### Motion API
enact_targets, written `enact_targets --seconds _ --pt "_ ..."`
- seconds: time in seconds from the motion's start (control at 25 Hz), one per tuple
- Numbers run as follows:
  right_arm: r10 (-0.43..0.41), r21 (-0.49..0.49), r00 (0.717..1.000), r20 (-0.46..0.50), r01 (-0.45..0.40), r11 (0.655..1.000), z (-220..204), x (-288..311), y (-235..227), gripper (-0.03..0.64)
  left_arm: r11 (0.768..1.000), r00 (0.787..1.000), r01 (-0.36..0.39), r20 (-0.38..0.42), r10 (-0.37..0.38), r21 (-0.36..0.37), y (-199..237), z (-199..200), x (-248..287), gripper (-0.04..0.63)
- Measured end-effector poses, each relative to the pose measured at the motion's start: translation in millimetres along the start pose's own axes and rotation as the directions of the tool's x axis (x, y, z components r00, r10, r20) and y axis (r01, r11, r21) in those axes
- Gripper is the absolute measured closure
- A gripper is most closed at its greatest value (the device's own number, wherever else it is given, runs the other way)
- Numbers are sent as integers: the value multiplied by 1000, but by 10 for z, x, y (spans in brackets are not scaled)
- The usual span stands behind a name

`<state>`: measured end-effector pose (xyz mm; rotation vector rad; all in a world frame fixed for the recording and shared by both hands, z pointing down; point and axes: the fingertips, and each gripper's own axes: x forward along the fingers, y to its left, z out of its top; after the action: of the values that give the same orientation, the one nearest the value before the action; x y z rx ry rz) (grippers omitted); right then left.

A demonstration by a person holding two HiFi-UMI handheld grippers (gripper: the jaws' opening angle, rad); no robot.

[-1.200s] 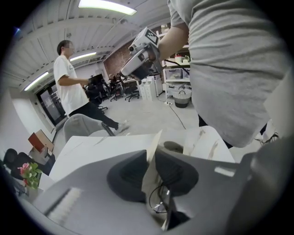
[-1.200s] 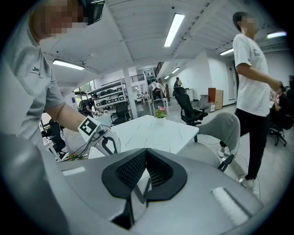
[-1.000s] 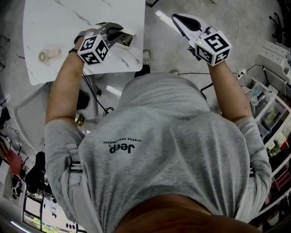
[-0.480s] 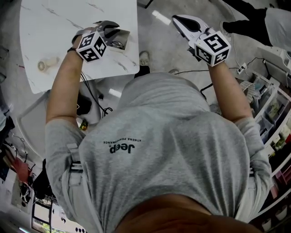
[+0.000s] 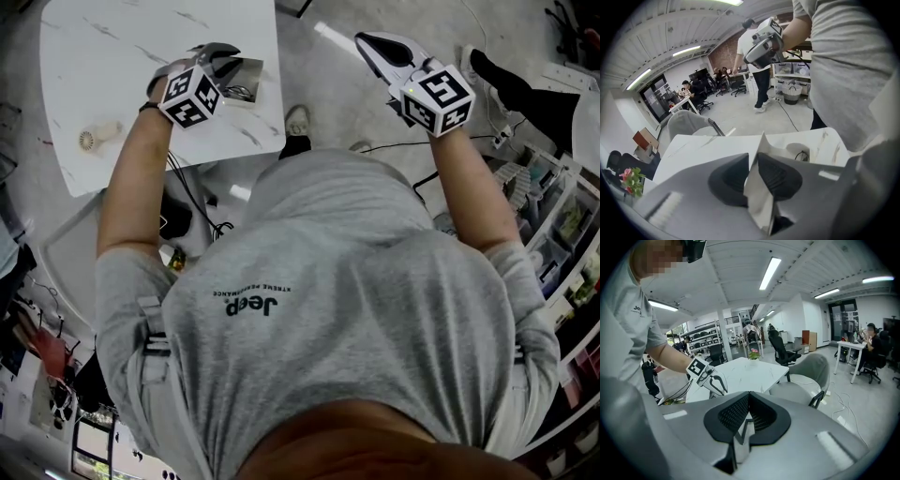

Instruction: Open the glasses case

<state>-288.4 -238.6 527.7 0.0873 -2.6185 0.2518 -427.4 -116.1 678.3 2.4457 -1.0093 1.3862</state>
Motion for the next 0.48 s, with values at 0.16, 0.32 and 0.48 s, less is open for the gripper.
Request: enact_targets --seconds 0.16,0.32,0.48 --pt "-2 -5 1000 15 2 1000 33 -73 -12 614 998 999 28 -20 -29 -51 -50 31 -74 474" --pt "-16 -8 999 32 16 1000 59 -219 -39 614 996 999 28 -13 -29 -80 -66 144 -231 382" --pt "-37 -16 997 66 39 999 101 -468 -79 614 993 999 -6 43 11 -114 -20 466 -475 336"
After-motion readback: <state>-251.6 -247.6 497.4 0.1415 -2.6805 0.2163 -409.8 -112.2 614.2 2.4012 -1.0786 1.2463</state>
